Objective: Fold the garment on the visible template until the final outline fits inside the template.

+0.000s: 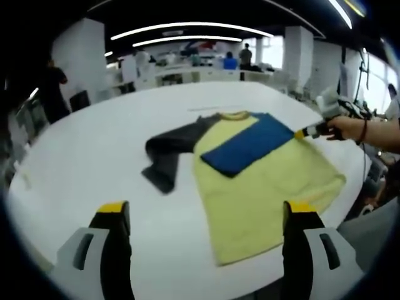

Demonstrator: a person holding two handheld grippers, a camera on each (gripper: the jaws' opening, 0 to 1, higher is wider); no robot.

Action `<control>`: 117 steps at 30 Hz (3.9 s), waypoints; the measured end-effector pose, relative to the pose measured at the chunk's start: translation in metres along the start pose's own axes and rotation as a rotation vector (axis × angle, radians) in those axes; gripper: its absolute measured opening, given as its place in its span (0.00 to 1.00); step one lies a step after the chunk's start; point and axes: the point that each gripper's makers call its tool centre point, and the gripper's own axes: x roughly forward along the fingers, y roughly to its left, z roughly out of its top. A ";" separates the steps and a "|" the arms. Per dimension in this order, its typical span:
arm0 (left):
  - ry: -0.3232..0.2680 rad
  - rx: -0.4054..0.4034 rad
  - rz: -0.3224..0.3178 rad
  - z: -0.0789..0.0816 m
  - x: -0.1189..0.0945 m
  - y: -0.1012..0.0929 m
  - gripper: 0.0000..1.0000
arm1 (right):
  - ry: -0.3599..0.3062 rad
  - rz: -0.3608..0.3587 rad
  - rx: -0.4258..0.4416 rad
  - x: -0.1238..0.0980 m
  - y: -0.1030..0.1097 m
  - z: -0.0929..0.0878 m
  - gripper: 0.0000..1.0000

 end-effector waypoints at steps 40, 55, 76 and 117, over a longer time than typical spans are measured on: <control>-0.010 0.016 -0.014 0.022 0.025 0.008 0.86 | 0.079 0.070 0.006 -0.017 -0.041 -0.009 0.01; -0.020 -0.017 0.044 0.036 0.046 0.041 0.58 | 0.089 0.056 -0.002 -0.022 -0.055 -0.009 0.01; 0.066 -0.087 0.157 0.016 0.099 0.087 0.28 | 0.096 0.050 0.030 -0.016 -0.071 -0.009 0.01; 0.138 -0.245 0.128 -0.002 0.137 0.077 0.01 | 0.090 0.041 0.012 -0.012 -0.073 -0.009 0.01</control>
